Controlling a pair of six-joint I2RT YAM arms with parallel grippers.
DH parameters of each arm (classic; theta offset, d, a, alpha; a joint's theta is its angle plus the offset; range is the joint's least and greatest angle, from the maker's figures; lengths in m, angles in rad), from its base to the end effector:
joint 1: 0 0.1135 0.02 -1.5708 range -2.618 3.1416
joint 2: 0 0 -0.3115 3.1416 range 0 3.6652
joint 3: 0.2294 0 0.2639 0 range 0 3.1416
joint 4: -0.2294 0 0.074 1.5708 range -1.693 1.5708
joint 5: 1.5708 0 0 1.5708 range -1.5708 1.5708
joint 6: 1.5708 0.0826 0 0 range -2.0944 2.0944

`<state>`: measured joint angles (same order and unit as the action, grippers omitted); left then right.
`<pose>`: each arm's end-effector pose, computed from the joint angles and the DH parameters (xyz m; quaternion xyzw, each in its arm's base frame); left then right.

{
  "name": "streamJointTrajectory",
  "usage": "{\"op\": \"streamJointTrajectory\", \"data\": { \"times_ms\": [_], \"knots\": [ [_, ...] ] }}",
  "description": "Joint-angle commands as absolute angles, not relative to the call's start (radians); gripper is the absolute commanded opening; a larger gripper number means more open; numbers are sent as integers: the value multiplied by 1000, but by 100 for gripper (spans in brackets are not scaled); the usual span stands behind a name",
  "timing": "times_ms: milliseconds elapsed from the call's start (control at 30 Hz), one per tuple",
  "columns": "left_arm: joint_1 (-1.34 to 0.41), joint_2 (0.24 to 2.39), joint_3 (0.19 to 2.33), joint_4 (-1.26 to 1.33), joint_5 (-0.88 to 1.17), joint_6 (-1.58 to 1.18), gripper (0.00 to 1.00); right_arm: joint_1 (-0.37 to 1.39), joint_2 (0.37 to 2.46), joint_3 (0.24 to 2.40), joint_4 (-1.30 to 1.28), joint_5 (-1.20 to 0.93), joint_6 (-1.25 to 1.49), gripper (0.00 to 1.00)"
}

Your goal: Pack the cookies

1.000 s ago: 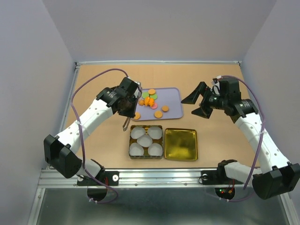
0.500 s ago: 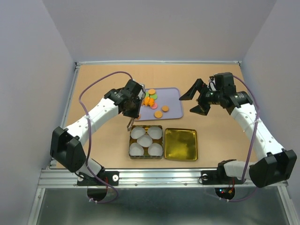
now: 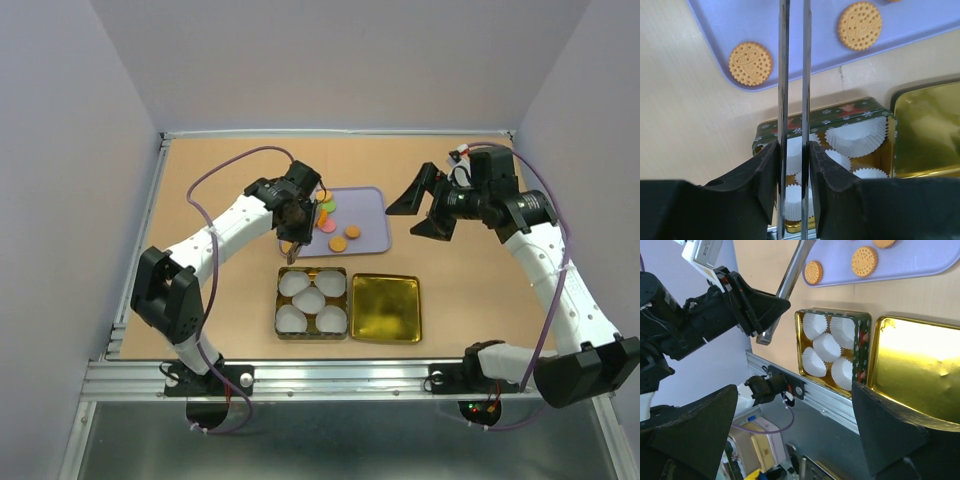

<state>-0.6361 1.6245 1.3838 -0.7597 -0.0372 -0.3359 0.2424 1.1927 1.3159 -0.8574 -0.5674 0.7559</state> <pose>0.3116 -0.2263 0.2898 0.1383 0.9494 -0.1156 0.2571 0.2411 0.1053 0.3979 0.1128 0.8774 0.4112 0.2200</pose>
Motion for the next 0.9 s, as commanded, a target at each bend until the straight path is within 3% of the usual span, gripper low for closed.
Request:
{"op": "streamJointTrajectory", "data": {
  "times_ms": [0,233,867],
  "knots": [
    [-660,1635,1479,-781,-58,-371,40,244,1218,1434,-956,-545,620,100],
    [-686,1670,1517,-833,-120,-410,39,244,1253,1528,-1057,-497,505,100],
    [-690,1651,1614,-946,-279,-440,43,245,1285,1511,-1072,-491,452,100]
  ]
}}
